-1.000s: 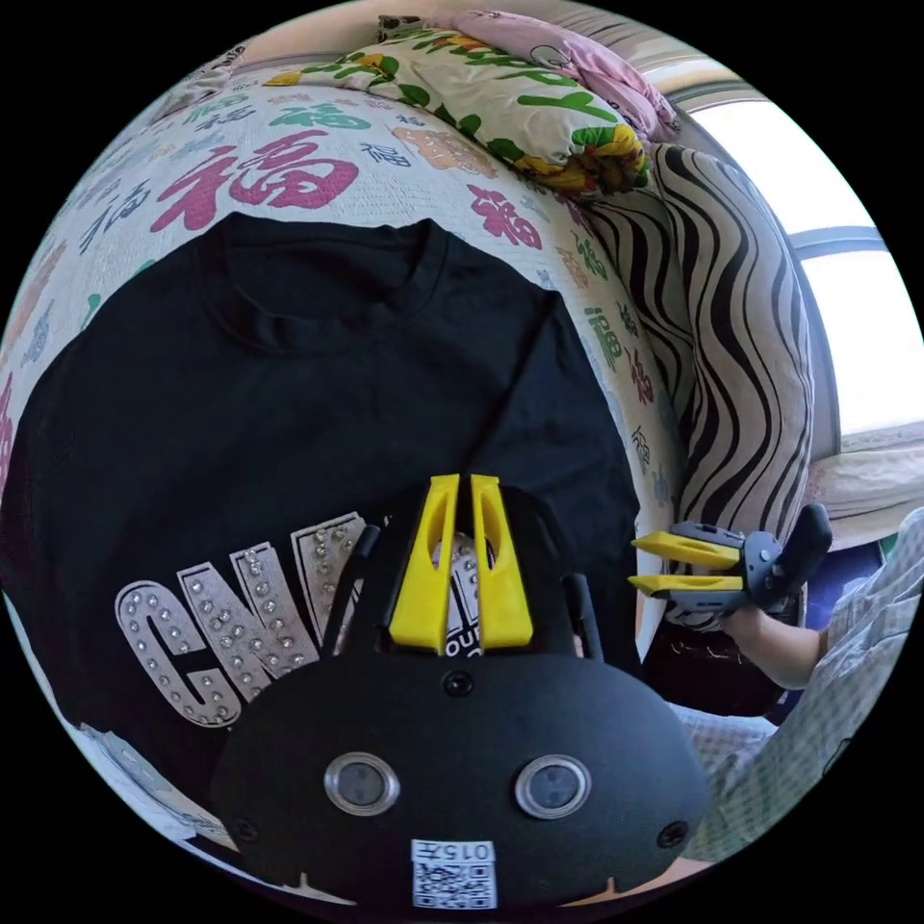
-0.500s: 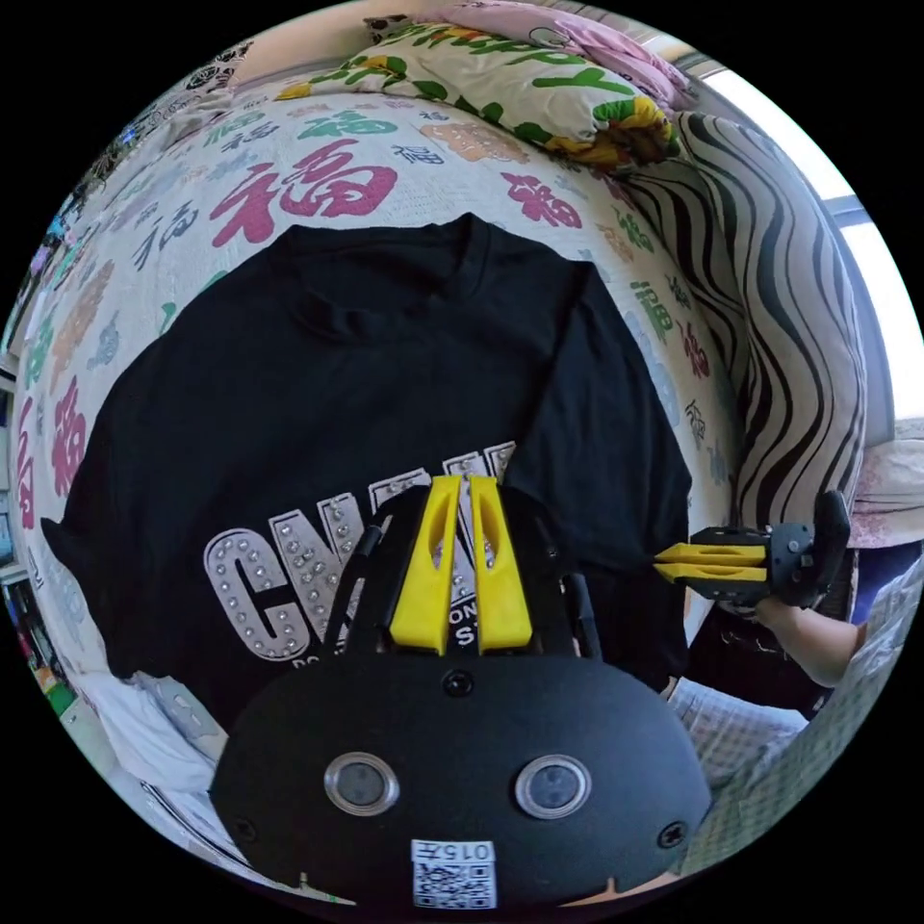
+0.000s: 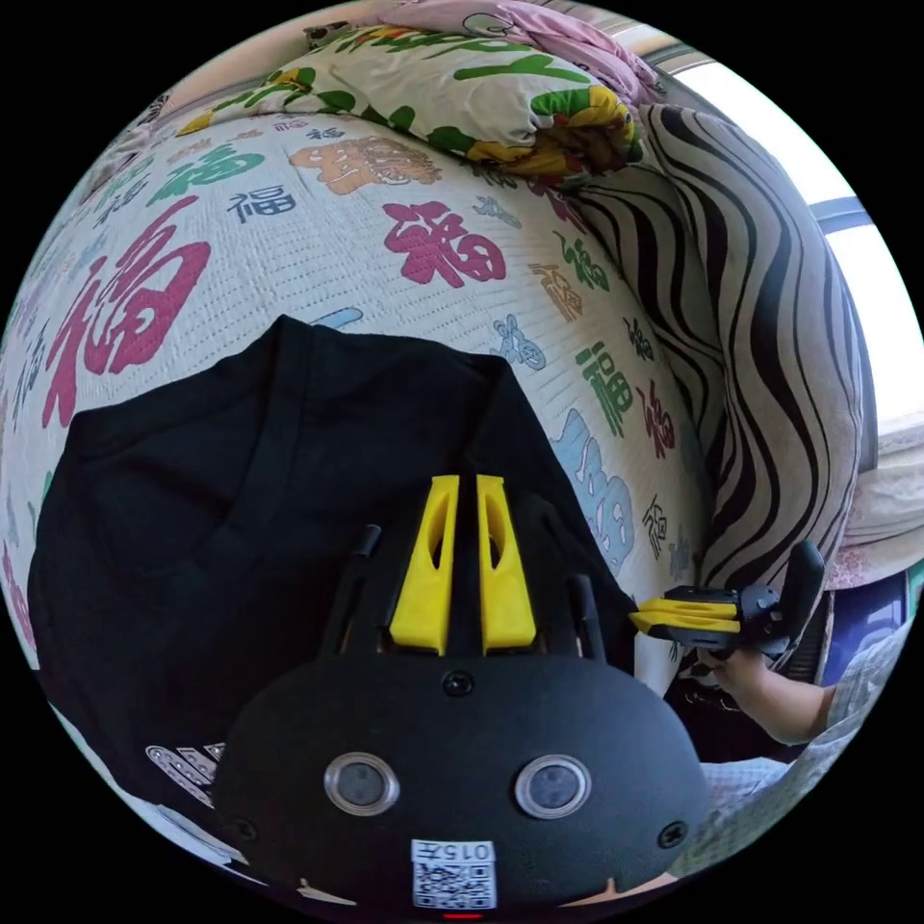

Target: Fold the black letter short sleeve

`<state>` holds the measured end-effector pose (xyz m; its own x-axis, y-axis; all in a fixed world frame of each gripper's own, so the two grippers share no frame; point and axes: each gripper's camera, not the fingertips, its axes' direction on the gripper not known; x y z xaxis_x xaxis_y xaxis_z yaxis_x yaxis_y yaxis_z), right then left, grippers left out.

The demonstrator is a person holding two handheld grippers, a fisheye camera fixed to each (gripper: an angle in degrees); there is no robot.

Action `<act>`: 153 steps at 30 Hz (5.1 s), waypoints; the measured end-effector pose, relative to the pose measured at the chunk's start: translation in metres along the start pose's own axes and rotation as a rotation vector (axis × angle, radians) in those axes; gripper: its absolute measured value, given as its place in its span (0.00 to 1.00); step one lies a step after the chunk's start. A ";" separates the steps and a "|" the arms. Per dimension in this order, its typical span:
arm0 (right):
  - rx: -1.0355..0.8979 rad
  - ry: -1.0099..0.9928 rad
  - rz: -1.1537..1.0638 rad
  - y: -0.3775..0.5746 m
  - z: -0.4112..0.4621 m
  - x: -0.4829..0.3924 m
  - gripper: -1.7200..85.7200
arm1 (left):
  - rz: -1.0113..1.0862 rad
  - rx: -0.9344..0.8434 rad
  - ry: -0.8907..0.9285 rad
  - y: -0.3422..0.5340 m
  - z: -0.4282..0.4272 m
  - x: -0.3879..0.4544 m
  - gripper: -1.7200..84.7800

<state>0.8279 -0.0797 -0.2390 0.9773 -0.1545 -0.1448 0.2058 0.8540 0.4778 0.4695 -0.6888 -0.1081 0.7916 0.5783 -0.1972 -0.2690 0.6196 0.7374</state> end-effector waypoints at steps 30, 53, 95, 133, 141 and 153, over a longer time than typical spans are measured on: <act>-0.155 0.212 -0.151 -0.057 0.159 -0.175 0.02 | -0.225 0.161 0.081 0.320 -0.262 -0.114 0.02; -0.342 0.317 -0.833 -0.362 0.489 -0.647 0.12 | -0.679 0.406 -0.061 0.544 -0.487 -0.361 0.06; -0.120 0.233 -0.248 -0.334 0.324 -0.349 0.09 | -0.122 0.304 0.026 0.495 -0.480 -0.154 0.08; -0.328 -0.022 -0.592 -0.429 0.284 -0.371 0.03 | -0.217 0.249 -0.079 0.366 -0.405 -0.163 0.03; -0.303 0.186 -0.645 -0.375 0.245 -0.335 0.02 | -0.088 0.014 -0.029 0.350 -0.364 -0.123 0.03; -0.244 0.378 -0.341 -0.372 0.154 -0.188 0.12 | 0.183 0.062 0.003 0.093 -0.370 -0.145 0.13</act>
<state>0.5754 -0.4453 -0.2561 0.7624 -0.2915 -0.5777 0.4456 0.8839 0.1422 0.1272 -0.5188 -0.2500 0.7308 0.6801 -0.0584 -0.3737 0.4702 0.7996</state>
